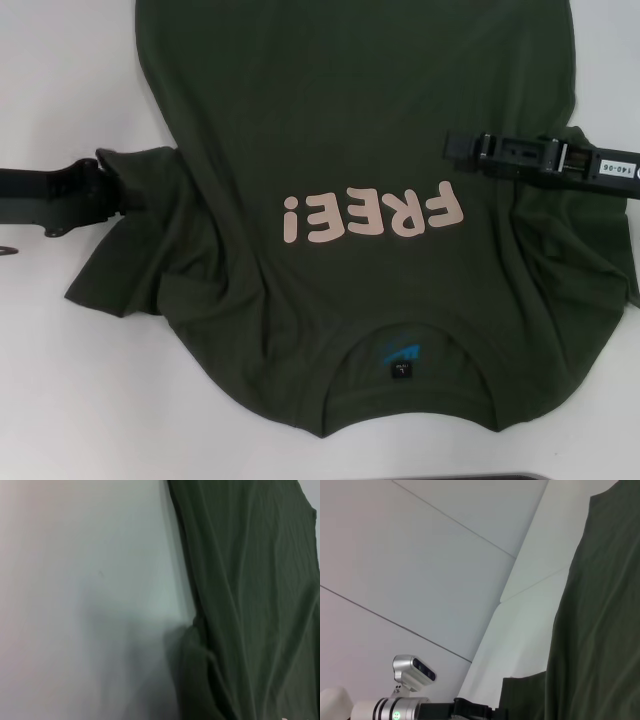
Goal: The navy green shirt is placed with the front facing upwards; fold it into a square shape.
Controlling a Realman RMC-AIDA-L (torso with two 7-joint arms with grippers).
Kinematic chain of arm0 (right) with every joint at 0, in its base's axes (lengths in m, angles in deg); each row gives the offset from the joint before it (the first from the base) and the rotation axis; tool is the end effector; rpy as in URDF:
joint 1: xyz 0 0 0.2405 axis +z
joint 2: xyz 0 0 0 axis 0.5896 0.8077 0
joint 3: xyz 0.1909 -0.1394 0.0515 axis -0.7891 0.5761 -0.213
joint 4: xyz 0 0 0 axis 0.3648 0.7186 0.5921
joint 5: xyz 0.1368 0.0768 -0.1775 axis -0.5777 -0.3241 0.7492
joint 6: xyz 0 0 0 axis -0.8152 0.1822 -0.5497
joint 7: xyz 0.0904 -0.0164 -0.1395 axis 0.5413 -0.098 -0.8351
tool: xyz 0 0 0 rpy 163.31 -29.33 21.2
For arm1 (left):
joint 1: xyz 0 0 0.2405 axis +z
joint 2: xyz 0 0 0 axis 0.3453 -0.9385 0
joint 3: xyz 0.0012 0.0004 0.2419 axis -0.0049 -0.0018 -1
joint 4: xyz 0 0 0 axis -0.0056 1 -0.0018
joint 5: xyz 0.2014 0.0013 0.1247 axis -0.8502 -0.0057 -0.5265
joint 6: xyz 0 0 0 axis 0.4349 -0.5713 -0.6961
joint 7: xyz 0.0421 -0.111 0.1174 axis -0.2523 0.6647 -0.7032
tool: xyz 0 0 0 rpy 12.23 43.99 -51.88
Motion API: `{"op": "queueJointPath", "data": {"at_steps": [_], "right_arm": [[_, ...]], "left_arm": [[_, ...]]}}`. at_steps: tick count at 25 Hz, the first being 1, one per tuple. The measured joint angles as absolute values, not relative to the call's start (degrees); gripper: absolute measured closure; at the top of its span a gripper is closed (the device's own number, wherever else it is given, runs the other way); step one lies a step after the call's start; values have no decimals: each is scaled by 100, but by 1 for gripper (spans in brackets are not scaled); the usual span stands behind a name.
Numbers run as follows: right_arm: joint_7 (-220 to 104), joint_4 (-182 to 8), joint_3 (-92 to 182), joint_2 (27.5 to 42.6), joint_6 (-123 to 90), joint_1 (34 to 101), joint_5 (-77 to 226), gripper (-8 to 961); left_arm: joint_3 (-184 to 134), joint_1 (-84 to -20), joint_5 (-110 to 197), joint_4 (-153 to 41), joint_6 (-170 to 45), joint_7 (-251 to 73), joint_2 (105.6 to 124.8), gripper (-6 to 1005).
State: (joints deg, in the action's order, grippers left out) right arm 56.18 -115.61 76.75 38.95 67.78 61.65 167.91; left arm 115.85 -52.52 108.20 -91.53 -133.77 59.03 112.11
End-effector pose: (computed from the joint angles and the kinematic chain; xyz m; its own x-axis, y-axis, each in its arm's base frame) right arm 0.2822 0.3263 -0.0032 0.1789 -0.8332 -0.5232 -0.8595 -0.3912 0.3290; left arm -0.3188 0.3676 0.0064 -0.0789 0.9450 0.3175 0.9962 0.0625 0.0613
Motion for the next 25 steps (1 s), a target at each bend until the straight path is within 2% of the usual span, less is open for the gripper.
{"op": "queueJointPath", "data": {"at_steps": [1, 7, 25], "right_arm": [[5618, -11561, 7667, 3894, 6779, 6165, 16791, 100], [5618, -11561, 7651, 3892, 6800, 6176, 16790, 99], [5627, -11561, 7588, 3884, 6829, 6196, 16784, 100]], "left_arm": [[11594, -5247, 10819, -9153, -13400, 5904, 11196, 868], [11593, -5243, 10816, -9153, -13443, 5906, 11143, 996], [11900, -5153, 10822, -9317, -13428, 6094, 10880, 996]]}}
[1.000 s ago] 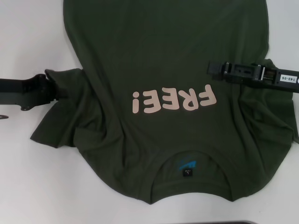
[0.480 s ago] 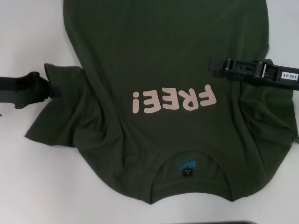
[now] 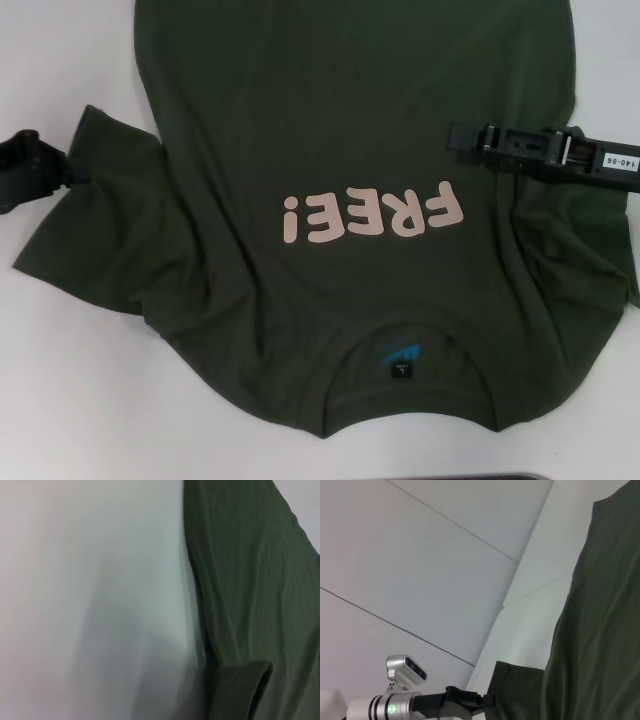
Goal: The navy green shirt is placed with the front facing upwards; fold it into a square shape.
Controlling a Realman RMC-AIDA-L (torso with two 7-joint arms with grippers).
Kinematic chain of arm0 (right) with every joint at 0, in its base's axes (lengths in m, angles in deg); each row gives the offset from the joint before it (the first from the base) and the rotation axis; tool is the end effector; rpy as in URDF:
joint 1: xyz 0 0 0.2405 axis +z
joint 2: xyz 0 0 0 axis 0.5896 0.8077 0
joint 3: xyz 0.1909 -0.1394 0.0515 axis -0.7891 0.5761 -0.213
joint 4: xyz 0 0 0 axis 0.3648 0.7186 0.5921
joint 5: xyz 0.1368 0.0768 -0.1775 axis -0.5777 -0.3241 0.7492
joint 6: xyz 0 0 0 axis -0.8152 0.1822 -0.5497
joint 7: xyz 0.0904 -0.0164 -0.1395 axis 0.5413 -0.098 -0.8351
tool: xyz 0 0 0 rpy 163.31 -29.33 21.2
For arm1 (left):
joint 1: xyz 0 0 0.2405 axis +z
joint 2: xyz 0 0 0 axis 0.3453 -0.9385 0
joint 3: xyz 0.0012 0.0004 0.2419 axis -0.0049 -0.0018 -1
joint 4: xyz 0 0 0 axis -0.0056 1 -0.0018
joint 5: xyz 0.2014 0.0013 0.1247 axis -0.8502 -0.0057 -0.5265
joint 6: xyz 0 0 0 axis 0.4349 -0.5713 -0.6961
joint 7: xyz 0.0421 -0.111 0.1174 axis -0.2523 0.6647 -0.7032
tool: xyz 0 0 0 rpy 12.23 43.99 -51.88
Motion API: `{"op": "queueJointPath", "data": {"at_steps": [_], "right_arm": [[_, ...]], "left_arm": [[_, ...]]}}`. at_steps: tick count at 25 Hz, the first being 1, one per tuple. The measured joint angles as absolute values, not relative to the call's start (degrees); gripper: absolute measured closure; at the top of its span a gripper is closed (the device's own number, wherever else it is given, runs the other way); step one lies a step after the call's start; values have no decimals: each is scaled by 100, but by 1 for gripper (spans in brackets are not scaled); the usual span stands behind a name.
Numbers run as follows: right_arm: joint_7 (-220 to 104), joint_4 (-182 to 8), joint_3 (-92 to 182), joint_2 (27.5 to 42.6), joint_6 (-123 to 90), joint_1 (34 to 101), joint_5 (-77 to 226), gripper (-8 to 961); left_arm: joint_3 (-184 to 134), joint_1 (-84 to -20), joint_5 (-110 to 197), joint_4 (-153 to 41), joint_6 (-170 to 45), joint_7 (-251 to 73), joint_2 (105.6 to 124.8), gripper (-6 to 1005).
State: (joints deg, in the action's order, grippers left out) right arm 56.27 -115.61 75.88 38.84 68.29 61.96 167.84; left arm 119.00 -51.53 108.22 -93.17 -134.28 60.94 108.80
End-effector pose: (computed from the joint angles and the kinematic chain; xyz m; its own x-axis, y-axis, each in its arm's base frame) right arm 0.2806 0.3281 0.0001 0.1757 -0.8283 -0.5320 -0.8548 -0.3964 0.3348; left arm -0.3333 0.3752 0.0469 -0.1157 0.9106 0.3968 0.9933 0.1047 0.0493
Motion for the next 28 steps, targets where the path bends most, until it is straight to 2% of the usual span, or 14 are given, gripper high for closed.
{"op": "queueJointPath", "data": {"at_steps": [10, 28], "right_arm": [[5627, -11561, 7589, 3883, 6818, 6207, 16784, 99], [5627, -11562, 7589, 3874, 6784, 6238, 16784, 100]], "left_arm": [[11905, -5116, 10757, -9373, -13436, 6316, 10633, 996], [11877, -5152, 10658, -9667, -13479, 6570, 10535, 997]]}}
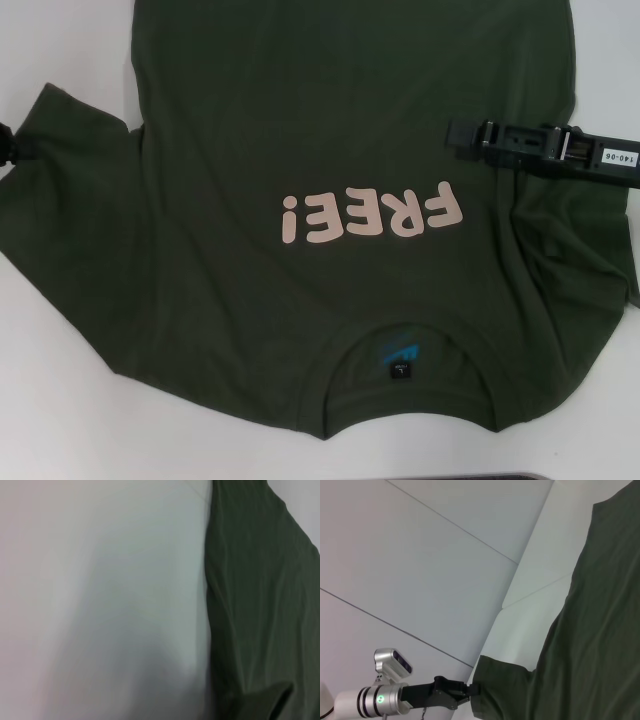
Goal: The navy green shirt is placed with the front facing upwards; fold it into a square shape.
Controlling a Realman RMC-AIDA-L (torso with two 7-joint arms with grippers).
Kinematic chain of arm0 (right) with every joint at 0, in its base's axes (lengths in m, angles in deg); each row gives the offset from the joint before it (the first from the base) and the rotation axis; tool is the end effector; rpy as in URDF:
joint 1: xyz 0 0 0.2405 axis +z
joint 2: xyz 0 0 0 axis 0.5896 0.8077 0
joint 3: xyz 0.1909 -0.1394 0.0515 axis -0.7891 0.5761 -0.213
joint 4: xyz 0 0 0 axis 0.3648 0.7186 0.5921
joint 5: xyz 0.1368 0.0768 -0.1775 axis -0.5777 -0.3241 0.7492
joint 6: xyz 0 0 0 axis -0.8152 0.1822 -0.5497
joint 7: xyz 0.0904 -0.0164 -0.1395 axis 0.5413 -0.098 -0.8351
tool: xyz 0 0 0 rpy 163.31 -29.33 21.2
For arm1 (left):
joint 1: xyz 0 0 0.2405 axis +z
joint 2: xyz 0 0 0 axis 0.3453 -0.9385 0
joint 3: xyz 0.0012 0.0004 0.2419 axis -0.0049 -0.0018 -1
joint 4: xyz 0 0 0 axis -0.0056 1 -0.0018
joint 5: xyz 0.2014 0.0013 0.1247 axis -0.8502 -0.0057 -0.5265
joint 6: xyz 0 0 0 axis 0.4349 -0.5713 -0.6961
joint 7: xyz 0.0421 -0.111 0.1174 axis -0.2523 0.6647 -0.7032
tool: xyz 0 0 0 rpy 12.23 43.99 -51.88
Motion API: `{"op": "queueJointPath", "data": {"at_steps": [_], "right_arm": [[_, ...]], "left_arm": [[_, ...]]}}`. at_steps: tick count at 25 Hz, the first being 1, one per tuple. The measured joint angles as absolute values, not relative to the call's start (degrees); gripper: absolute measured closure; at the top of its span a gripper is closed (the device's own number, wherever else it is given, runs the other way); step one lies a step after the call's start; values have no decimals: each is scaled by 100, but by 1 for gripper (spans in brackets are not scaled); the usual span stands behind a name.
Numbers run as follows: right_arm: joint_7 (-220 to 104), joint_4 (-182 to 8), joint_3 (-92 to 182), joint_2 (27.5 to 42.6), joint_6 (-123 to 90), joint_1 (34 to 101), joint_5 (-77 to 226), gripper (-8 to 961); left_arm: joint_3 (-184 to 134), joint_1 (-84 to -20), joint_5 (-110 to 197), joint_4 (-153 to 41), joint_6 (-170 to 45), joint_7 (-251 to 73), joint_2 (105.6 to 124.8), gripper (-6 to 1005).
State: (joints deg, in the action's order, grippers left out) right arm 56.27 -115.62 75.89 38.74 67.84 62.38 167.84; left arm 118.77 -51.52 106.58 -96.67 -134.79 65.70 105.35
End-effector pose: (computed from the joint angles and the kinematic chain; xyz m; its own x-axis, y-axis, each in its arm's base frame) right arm 0.2794 0.3313 0.0007 0.1811 -0.8252 -0.5351 -0.8558 -0.4003 0.3276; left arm -0.3387 0.3856 0.0874 -0.1221 0.8884 0.4425 0.9895 0.1435 -0.0152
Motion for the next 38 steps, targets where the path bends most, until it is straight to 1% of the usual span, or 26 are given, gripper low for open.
{"op": "queueJointPath", "data": {"at_steps": [12, 14, 15, 16, 20, 29, 38], "right_arm": [[5612, -11562, 7588, 3848, 6766, 6241, 16807, 99], [5607, -11562, 7589, 3848, 6765, 6241, 16813, 100], [5606, -11561, 7588, 3848, 6765, 6241, 16815, 100], [5606, -11561, 7589, 3848, 6765, 6241, 16817, 101], [5605, -11556, 7589, 3848, 6765, 6222, 16820, 101], [5597, -11544, 7596, 3848, 6767, 6189, 16820, 100], [5575, -11488, 7618, 3834, 6767, 6191, 16820, 99]], "left_arm": [[12530, -5273, 10731, -9717, -14484, 6572, 10584, 997], [12700, -5341, 10735, -9711, -14627, 6578, 10674, 996], [12771, -5385, 10735, -9716, -14680, 6590, 10764, 996], [12777, -5397, 10735, -9719, -14682, 6598, 10795, 996], [12748, -5487, 10711, -9750, -14566, 6638, 11045, 996], [12769, -5626, 10738, -9775, -14356, 6639, 11452, 996], [12739, -5864, 10738, -9647, -13569, 6603, 11873, 997]]}}
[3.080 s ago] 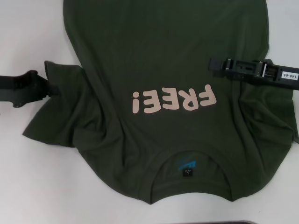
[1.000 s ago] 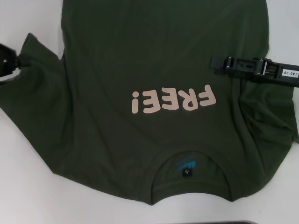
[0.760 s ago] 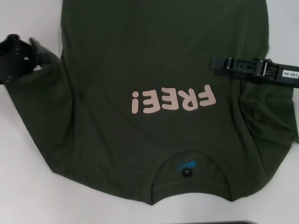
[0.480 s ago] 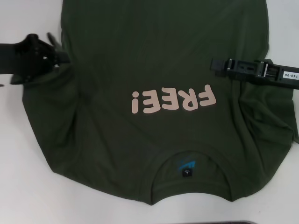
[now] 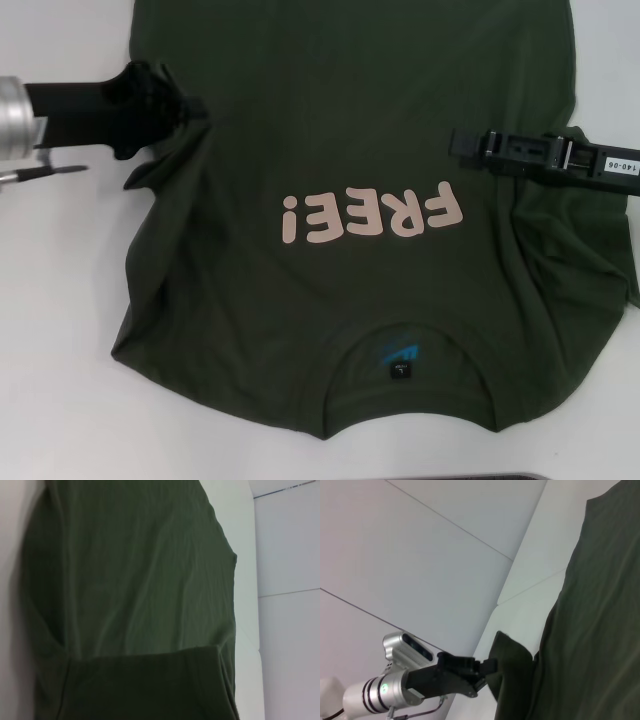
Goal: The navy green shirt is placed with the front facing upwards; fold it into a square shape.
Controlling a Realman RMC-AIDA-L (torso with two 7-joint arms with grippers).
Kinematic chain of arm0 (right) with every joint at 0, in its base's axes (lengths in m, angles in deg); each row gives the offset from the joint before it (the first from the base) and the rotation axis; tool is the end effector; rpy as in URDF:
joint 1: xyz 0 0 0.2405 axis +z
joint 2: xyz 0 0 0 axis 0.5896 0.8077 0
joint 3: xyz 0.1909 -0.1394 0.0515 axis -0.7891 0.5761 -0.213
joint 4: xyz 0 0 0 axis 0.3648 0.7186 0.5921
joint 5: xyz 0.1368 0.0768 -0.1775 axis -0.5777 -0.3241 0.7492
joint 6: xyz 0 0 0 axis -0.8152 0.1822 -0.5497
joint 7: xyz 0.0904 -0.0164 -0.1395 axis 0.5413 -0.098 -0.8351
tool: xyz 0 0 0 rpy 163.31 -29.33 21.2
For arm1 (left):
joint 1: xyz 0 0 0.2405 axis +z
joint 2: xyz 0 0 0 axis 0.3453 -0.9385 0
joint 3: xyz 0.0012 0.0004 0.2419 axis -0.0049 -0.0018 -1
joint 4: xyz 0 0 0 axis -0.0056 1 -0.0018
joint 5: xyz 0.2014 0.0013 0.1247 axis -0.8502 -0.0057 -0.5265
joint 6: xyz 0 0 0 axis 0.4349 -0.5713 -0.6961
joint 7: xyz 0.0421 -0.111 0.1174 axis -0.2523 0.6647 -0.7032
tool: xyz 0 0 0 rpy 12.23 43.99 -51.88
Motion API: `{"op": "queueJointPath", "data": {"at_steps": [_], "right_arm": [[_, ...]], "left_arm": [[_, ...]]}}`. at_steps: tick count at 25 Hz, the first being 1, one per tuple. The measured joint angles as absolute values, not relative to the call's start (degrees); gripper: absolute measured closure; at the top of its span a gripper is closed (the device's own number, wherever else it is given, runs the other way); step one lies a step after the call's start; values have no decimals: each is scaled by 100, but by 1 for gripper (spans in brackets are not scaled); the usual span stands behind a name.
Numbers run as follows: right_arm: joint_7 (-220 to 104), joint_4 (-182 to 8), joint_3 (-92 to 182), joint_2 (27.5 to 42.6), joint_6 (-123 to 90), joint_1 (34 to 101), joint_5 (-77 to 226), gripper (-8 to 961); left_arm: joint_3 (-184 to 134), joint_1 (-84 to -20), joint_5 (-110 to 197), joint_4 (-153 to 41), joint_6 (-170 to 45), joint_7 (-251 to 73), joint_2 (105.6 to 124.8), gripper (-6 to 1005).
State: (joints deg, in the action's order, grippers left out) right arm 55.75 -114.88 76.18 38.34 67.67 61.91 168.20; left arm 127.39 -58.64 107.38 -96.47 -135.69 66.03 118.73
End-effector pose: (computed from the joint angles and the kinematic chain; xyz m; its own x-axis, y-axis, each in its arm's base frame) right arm 0.2850 0.3275 -0.0004 0.1802 -0.8304 -0.5273 -0.8623 -0.3912 0.3214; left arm -0.2548 0.4008 -0.0019 -0.1821 0.9097 0.3732 0.9592 0.0808 0.2711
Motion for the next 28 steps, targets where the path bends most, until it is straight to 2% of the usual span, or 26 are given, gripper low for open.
{"op": "queueJointPath", "data": {"at_steps": [12, 16, 22, 24, 28], "right_arm": [[5565, -11413, 7604, 3819, 6766, 6132, 16820, 100], [5565, -11412, 7600, 3812, 6766, 6126, 16819, 100], [5565, -11412, 7597, 3813, 6744, 6133, 16819, 101], [5565, -11412, 7596, 3813, 6716, 6133, 16819, 101], [5565, -11412, 7588, 3810, 6679, 6136, 16819, 101]], "left_arm": [[12555, -6069, 10732, -9257, -12827, 6508, 11993, 996], [12550, -6060, 10733, -9256, -12802, 6237, 12107, 996], [12565, -6051, 10830, -9300, -12925, 6189, 12076, 862], [12562, -6025, 11070, -9310, -13053, 6125, 12036, 667], [12496, -6034, 11248, -9321, -13172, 6081, 11978, 464]]}}
